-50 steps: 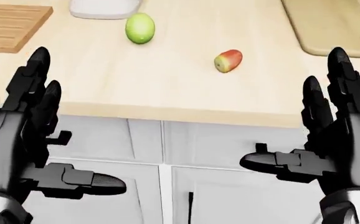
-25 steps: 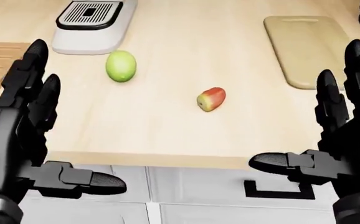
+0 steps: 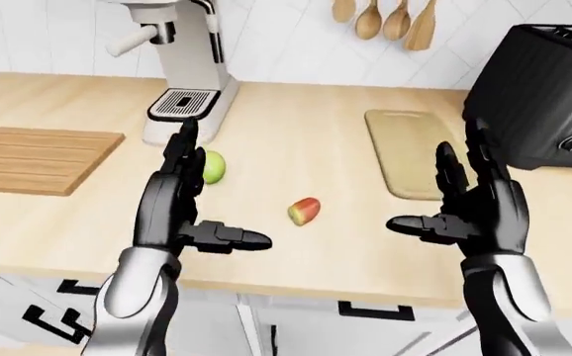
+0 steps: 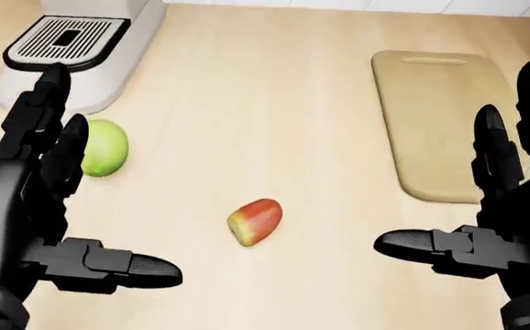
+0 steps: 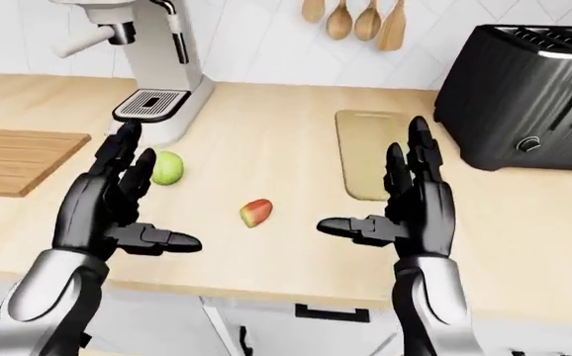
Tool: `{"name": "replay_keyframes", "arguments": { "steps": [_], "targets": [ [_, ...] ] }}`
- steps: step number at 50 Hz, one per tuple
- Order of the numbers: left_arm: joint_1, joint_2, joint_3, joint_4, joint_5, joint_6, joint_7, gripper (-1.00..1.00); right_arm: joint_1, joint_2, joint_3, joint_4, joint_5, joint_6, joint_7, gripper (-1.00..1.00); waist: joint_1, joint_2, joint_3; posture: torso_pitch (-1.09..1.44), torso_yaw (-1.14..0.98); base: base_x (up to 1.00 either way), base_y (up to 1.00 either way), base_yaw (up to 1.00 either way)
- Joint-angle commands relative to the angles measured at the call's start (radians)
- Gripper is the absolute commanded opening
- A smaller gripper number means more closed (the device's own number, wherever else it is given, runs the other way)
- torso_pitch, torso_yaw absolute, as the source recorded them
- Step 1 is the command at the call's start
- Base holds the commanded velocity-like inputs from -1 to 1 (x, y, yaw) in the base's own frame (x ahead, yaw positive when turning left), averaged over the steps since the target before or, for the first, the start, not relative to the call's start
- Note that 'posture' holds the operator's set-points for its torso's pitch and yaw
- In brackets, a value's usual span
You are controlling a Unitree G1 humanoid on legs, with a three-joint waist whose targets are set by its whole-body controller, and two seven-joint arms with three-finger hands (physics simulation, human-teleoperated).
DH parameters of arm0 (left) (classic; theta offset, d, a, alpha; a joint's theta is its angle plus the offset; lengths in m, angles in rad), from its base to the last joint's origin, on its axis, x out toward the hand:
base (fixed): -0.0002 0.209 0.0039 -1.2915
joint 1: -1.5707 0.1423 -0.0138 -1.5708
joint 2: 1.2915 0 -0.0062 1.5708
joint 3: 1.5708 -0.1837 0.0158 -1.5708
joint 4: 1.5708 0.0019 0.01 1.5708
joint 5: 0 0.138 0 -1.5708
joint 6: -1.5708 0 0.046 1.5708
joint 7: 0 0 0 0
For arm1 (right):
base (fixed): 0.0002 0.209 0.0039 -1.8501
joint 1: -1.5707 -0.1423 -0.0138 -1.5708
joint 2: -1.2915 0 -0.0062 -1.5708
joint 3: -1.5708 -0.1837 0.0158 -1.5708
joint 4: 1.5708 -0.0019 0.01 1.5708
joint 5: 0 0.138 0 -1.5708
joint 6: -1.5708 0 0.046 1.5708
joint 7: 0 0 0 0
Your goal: Place the lime and the date on separate cutting boards.
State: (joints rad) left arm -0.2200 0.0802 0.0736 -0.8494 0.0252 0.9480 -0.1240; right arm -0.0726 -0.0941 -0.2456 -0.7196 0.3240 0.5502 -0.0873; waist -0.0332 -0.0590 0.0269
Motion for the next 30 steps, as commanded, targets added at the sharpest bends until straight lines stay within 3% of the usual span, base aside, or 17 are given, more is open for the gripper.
{"name": "replay_keyframes", "arguments": {
  "steps": [1,2,9,12,13,14,16,19,26,30],
  "targets": [
    [-0.02,0.009,0.015,-0.05,0.004,-0.023,0.008,1.0,-0.02,-0.002,0.012,-0.043,0.002,-0.032,0.011,1.0,0.003,0.017,0.008,0.0,0.0,0.0,0.0,0.0],
    [-0.023,0.01,0.018,-0.055,0.003,-0.016,0.008,1.0,-0.022,-0.002,0.01,-0.042,0.001,-0.033,0.013,1.0,0.003,0.025,0.012,0.0,0.0,0.0,0.0,0.0],
    [-0.013,0.017,0.042,-0.084,-0.012,-0.002,0.007,1.0,-0.02,-0.004,0.008,-0.075,0.002,-0.014,0.009,1.0,0.004,0.045,-0.018,0.0,0.0,0.0,0.0,0.0],
    [-0.009,0.02,0.051,-0.094,-0.019,0.003,0.008,1.0,-0.016,-0.001,0.019,-0.094,-0.014,-0.01,0.01,1.0,-0.002,0.091,-0.026,0.0,0.0,0.0,0.0,0.0],
    [-0.004,0.02,0.053,-0.094,-0.021,-0.002,0.007,1.0,-0.014,0.0,0.023,-0.106,-0.022,-0.006,0.01,1.0,-0.01,0.087,-0.03,0.0,0.0,0.0,0.0,0.0],
    [-0.005,0.021,0.057,-0.097,-0.024,0.002,0.007,1.0,-0.013,0.001,0.023,-0.115,-0.025,-0.001,0.01,1.0,0.0,0.076,-0.018,0.0,0.0,0.0,0.0,0.0],
    [-0.012,0.026,0.061,-0.115,-0.029,0.024,0.009,1.0,-0.01,0.002,0.015,-0.151,-0.025,0.017,0.009,1.0,0.004,0.07,-0.029,0.0,0.0,0.0,0.0,0.0],
    [-0.021,0.032,0.064,-0.125,-0.034,0.039,0.009,1.0,-0.02,-0.011,-0.035,-0.172,-0.014,0.033,0.008,1.0,0.013,0.061,-0.028,0.0,0.0,0.0,0.0,0.0],
    [-0.028,0.035,0.055,-0.137,-0.033,0.054,0.014,1.0,0.039,-0.015,-0.095,-0.236,-0.015,0.061,0.027,1.0,0.026,0.053,-0.024,0.0,0.0,0.0,0.0,0.0],
    [-0.03,0.034,0.049,-0.14,-0.027,0.058,0.014,1.0,0.078,0.006,-0.086,-0.287,-0.042,0.077,0.04,1.0,0.03,0.051,-0.021,0.0,0.0,0.0,0.0,0.0]
  ]
}}
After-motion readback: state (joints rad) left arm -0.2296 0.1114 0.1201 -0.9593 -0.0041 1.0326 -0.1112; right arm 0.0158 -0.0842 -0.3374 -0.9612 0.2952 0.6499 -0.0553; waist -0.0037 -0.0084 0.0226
